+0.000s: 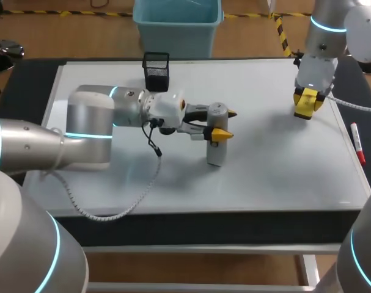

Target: Pick up the inspection probe, press it on each red-marked spot on the whiteboard one by one, put down the probe, pick up the eraser, and wipe off all the red marks.

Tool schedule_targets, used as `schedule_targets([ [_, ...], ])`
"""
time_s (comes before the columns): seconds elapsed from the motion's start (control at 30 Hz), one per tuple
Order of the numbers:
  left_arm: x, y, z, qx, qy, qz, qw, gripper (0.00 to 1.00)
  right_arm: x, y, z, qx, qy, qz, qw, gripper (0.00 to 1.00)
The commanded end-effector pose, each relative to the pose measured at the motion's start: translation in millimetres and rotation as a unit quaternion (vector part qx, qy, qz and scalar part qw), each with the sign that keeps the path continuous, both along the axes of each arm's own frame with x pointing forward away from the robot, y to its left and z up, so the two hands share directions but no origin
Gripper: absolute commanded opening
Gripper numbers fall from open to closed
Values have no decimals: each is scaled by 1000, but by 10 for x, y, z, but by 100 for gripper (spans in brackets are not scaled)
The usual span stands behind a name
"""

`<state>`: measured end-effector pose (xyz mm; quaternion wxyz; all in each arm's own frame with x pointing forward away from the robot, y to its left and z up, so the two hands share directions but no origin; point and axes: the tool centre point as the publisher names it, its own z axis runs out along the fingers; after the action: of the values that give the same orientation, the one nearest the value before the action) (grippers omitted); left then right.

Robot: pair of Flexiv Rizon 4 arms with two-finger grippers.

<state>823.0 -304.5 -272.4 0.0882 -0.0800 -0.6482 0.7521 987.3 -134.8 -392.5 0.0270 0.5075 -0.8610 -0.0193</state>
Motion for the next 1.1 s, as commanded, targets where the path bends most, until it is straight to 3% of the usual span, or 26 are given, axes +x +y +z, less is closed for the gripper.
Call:
schedule_targets([
  [0.03,51,-35,-33,0,2,-6,1000,0,8,-5,9,-1,1,1,1000,0],
  [0.47,121,-62,-104,13,12,-7,1000,0,8,-5,9,-1,1,1,1000,0],
  [1.1,89,-18,-25,14,7,-5,1000,0,8,-5,9,-1,1,1,1000,0],
])
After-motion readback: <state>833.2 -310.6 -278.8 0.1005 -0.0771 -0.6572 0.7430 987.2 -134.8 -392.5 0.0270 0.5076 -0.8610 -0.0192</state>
